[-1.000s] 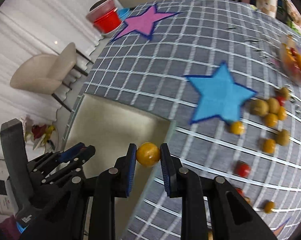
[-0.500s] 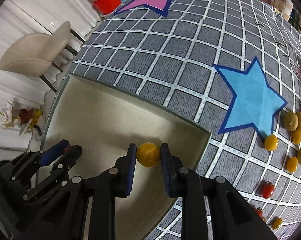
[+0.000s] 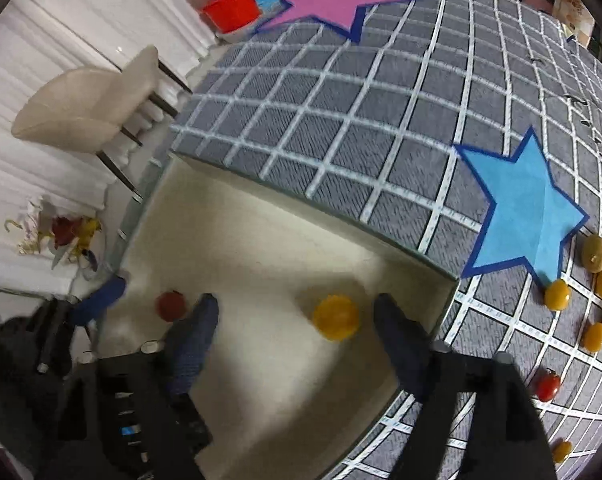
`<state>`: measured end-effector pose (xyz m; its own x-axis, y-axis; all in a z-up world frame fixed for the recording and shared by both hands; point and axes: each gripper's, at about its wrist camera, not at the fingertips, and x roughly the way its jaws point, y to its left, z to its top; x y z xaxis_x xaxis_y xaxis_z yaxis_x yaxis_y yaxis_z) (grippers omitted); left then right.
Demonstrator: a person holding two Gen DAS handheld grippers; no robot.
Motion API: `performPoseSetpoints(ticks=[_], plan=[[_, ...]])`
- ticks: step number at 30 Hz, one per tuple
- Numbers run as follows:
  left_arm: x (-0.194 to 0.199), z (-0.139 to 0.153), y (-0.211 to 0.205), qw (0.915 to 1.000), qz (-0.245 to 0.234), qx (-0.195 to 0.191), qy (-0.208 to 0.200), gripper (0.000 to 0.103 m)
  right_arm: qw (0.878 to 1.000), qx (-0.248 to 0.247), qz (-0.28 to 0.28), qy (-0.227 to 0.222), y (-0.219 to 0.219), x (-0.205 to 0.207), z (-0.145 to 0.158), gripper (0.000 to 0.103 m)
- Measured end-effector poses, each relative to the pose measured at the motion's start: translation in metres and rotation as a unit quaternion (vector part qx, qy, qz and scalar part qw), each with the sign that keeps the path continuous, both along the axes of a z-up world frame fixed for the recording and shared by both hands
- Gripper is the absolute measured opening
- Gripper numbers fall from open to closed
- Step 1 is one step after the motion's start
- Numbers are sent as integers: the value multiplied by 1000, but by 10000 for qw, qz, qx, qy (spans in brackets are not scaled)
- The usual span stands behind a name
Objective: Organize fruits
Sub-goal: 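Carry both tomatoes to the white tray and open both tools to drop them, then return both tools to the cloth over the remaining tomatoes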
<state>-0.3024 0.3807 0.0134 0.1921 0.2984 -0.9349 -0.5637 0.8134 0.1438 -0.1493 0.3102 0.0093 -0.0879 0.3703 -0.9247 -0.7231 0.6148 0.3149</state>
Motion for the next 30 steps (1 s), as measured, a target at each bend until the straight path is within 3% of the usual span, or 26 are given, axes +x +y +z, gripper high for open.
performPoseSetpoints(ticks=[10,30], plan=[[9,13,-16,9996,-270,-21,-14,83,9972,283,-687,-35,-46,23,36,83],[88,46,-101,9941,-1050,-117,-237,83,9773,3,-2118,-98,-213,73,46,83]])
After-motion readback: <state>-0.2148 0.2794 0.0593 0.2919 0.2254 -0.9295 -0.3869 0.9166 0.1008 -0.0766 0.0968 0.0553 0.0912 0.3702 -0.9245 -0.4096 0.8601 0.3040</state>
